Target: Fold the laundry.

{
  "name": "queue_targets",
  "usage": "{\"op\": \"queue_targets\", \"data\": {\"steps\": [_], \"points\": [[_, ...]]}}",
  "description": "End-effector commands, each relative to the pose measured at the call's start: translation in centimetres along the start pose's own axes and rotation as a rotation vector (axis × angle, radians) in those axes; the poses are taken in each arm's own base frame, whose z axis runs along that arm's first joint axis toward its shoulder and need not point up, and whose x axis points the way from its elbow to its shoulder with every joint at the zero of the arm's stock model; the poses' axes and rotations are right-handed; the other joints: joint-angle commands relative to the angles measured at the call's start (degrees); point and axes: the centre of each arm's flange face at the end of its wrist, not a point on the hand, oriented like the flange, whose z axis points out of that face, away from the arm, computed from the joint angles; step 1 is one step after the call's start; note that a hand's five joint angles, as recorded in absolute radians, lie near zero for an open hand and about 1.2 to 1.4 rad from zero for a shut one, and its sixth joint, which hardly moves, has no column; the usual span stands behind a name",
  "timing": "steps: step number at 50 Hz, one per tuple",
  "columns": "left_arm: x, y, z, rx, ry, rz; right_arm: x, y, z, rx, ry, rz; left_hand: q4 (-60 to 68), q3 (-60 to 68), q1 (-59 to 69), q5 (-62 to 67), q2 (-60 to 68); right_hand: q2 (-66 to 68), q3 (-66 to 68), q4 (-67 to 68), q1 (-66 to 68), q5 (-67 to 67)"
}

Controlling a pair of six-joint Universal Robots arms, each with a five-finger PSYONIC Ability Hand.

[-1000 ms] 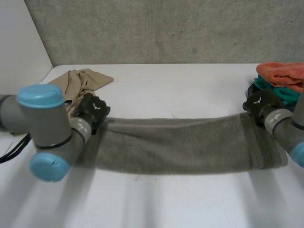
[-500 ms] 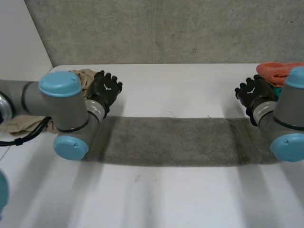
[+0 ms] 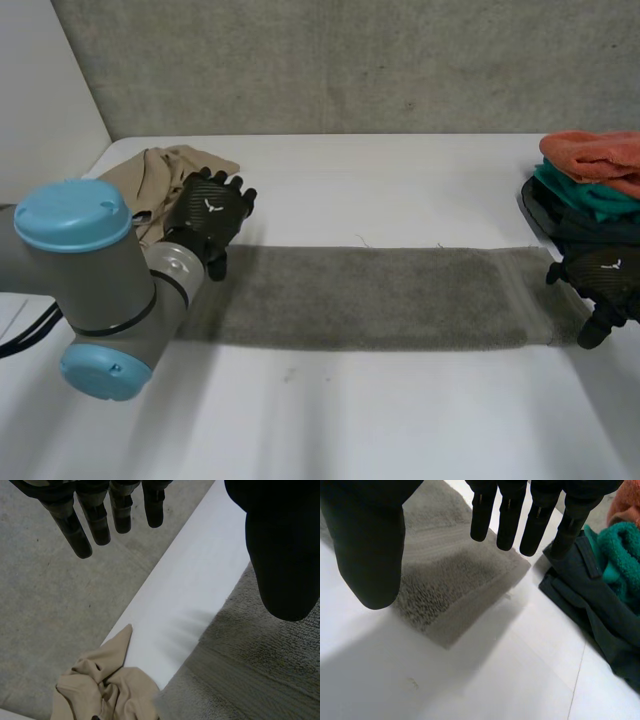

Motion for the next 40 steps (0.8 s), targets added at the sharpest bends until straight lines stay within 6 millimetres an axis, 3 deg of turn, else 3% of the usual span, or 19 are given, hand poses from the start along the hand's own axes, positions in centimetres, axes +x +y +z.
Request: {"op": "queue_targets", "data": {"steps": [1, 3, 4, 7, 11, 15, 20, 24, 26, 27, 29, 31, 34, 35, 37, 38, 40], "points": [[0.1, 0.0, 0.1, 0.006, 0.002, 0.000, -0.3, 1.9, 1.8, -0.010, 0.003, 0.001, -1.7, -2.2, -1.0, -2.8, -1.7, 9.4, 8.4, 8.1, 8.4, 7.3], [0.2, 0.1, 0.1, 0.004, 0.004, 0.000, -0.3, 2.1, 2.0, -0.008, 0.005, 0.000, -1.7, -2.2, -1.0, -2.8, -1.7, 23.5, 22.4, 22.2, 22.4, 21.4], [0.2, 0.0, 0.1, 0.004, 0.005, 0.000, -0.2, 2.2, 2.3, -0.003, 0.012, -0.002, -1.7, -2.2, -1.0, -2.8, -1.7, 40.5, 39.5, 39.2, 39.5, 38.4], [0.2, 0.0, 0.0, 0.004, 0.005, 0.000, 0.0, 2.4, 2.5, 0.002, 0.029, -0.011, -1.7, -2.2, -1.0, -2.8, -1.7, 55.6, 54.5, 54.2, 54.5, 53.4], [0.2, 0.1, 0.0, 0.003, 0.002, 0.000, 0.7, 2.9, 2.8, -0.001, 0.082, -0.024, -1.7, -2.2, -1.0, -2.8, -1.7, 55.6, 54.6, 54.3, 54.6, 53.5], [0.0, 0.0, -0.4, 0.003, 0.000, 0.000, 3.3, 3.4, 2.6, -0.007, 0.180, -0.024, -1.7, -2.2, -1.0, -2.8, -1.7, 55.6, 54.6, 54.3, 54.6, 53.5], [-0.8, -0.5, -1.1, 0.013, -0.018, -0.002, 8.5, 3.5, 1.5, -0.030, 0.340, -0.122, -1.7, -2.2, -1.0, -2.8, -1.7, 55.6, 54.6, 54.3, 54.6, 53.5], [-1.5, -1.0, -1.9, 0.023, -0.033, -0.003, 10.8, 3.5, 0.9, -0.076, 0.423, -0.242, -1.7, -2.2, -1.0, -2.8, -1.7, 55.6, 54.6, 54.3, 54.6, 53.5], [-1.8, -1.1, -2.1, 0.024, -0.041, -0.003, 10.6, 3.1, 0.9, -0.081, 0.429, -0.277, -1.7, -2.2, -1.0, -2.8, -1.7, 55.6, 54.6, 54.3, 54.6, 53.5], [-2.1, -1.1, -2.2, 0.023, -0.048, -0.004, 10.3, 2.5, 0.9, -0.066, 0.425, -0.292, -1.7, -2.2, -1.0, -2.8, -1.7, 55.6, 54.6, 54.3, 54.6, 53.5], [-2.6, -1.2, -2.3, 0.026, -0.063, -0.007, 7.5, -1.4, 0.8, 0.051, 0.387, -0.358, -1.7, -2.2, -1.0, -2.8, -1.7, 55.6, 54.6, 54.3, 54.6, 53.5], [-3.2, -1.5, -2.4, 0.033, -0.079, -0.008, 3.8, -6.0, 0.6, 0.218, 0.345, -0.421, -1.7, -2.2, -1.0, -2.8, -1.7, 55.6, 54.6, 54.3, 54.6, 53.5], [-3.8, -1.8, -2.6, 0.042, -0.096, -0.020, -0.3, -9.5, 0.3, 0.387, 0.300, -0.462, -1.7, -2.2, -1.0, -2.8, -1.7, 55.6, 54.6, 54.3, 54.6, 53.5], [-4.2, -2.0, -2.7, 0.048, -0.107, -0.042, -2.7, -11.2, -0.1, 0.485, 0.273, -0.481, -1.7, -2.2, -1.0, -2.8, -1.7, 55.6, 54.6, 54.3, 54.6, 53.5], [-4.4, -2.1, -2.7, 0.053, -0.114, -0.058, -5.3, -12.6, -0.6, 0.569, 0.231, -0.498, -1.7, -2.2, -1.0, -2.8, -1.7, 55.6, 54.6, 54.3, 54.6, 53.5], [-4.6, -2.3, -2.9, 0.060, -0.118, -0.080, -8.2, -13.8, -1.4, 0.652, 0.172, -0.520, -1.7, -2.2, -1.0, -2.8, -1.7, 55.6, 54.6, 54.3, 54.6, 53.5], [-4.6, -2.3, -3.0, 0.060, -0.119, -0.096, -11.7, -14.8, -2.4, 0.736, 0.094, -0.545, -1.7, -2.2, -1.0, -2.8, -1.7, 55.6, 54.6, 54.3, 54.6, 53.5]]}}
